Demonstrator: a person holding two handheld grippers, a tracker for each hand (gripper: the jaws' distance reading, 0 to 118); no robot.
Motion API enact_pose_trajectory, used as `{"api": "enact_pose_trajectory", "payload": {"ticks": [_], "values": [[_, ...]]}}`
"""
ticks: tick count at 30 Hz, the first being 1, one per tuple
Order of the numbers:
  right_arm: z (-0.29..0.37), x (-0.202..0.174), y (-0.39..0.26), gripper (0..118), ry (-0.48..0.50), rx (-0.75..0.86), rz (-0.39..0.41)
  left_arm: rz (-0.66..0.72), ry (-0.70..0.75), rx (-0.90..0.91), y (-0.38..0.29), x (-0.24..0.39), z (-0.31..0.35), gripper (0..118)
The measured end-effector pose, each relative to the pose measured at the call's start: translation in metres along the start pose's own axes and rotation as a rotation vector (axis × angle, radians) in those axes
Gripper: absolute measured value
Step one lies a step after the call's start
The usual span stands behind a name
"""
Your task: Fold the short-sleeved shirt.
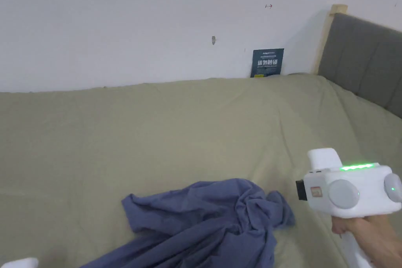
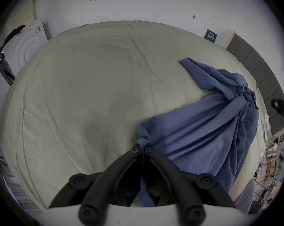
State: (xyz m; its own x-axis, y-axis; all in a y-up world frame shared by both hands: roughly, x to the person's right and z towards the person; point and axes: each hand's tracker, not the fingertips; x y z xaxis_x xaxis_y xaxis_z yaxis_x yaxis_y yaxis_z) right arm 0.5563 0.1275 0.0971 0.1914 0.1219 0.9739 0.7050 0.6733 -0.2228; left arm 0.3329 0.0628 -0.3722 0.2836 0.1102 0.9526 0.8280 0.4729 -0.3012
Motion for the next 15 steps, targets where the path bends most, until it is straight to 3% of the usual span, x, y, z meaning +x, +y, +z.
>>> {"api": "enact_pose_trajectory", "payload": {"ticks": [1, 2, 3, 5, 8, 12, 14, 15], "values": [[-0.017, -0.001, 0.010, 39, 0.007, -0.032, 0.031, 0.001, -0.003, 0.001, 0.000, 0.000, 0.000, 0], [-0.032, -0.002, 0.016, 88, 0.027, -0.063, 0.055, 0.002, -0.006, 0.002, 0.000, 0.000, -0.001, 0], [-0.055, -0.004, 0.020, 118, 0.026, -0.144, 0.078, 0.008, -0.008, 0.004, 0.000, 0.000, -0.001, 0], [-0.083, -0.012, 0.017, 117, -0.036, -0.226, 0.104, 0.012, -0.012, 0.002, 0.001, -0.002, -0.004, 0], [-0.123, -0.029, 0.001, 116, -0.053, -0.322, 0.196, -0.004, -0.010, 0.001, 0.003, -0.002, -0.008, 0], [-0.129, -0.025, -0.004, 105, 0.017, -0.324, 0.079, -0.020, -0.012, -0.011, 0.006, -0.004, -0.014, 0], [-0.118, -0.023, -0.004, 81, 0.027, -0.316, 0.055, -0.017, -0.015, -0.015, 0.007, -0.005, -0.016, 0], [-0.111, -0.026, -0.003, 51, 0.043, -0.304, 0.056, -0.016, -0.017, -0.014, 0.007, -0.005, -0.017, 0]]}}
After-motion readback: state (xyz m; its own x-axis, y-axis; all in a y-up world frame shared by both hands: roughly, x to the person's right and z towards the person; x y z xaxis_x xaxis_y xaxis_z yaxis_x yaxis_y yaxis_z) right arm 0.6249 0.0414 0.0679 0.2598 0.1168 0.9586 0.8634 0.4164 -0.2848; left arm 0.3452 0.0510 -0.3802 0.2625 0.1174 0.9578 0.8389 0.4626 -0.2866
